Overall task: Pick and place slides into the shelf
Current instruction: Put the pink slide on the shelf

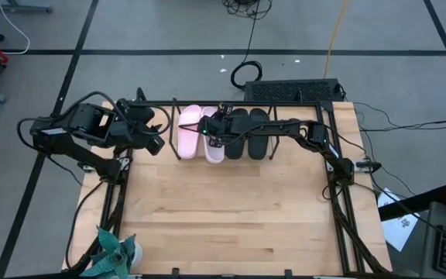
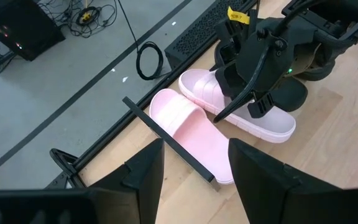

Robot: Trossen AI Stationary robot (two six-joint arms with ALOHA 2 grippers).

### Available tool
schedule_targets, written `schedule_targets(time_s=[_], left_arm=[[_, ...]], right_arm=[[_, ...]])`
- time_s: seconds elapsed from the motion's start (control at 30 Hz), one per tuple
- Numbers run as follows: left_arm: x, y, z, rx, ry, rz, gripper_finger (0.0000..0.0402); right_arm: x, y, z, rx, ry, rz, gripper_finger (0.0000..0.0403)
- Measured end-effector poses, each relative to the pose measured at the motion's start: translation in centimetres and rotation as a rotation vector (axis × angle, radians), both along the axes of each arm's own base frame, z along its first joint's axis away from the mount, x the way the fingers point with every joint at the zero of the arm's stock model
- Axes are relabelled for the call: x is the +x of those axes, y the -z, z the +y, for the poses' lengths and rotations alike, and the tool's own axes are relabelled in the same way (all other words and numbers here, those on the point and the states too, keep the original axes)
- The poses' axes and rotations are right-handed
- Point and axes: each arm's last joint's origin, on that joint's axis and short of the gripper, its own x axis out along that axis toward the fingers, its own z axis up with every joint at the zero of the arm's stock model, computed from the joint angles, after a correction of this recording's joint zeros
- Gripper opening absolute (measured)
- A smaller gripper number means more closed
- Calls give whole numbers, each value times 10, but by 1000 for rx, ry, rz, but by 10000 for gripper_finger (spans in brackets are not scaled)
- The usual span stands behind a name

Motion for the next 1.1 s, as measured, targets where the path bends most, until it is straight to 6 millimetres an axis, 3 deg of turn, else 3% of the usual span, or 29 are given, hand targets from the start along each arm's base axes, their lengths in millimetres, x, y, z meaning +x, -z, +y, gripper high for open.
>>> schedule_targets(time_s=[1.1], left_arm=[[1,0,-1,-36,-12,-17,182]], right_arm=[[-6,2,0,-12,68,36,137]])
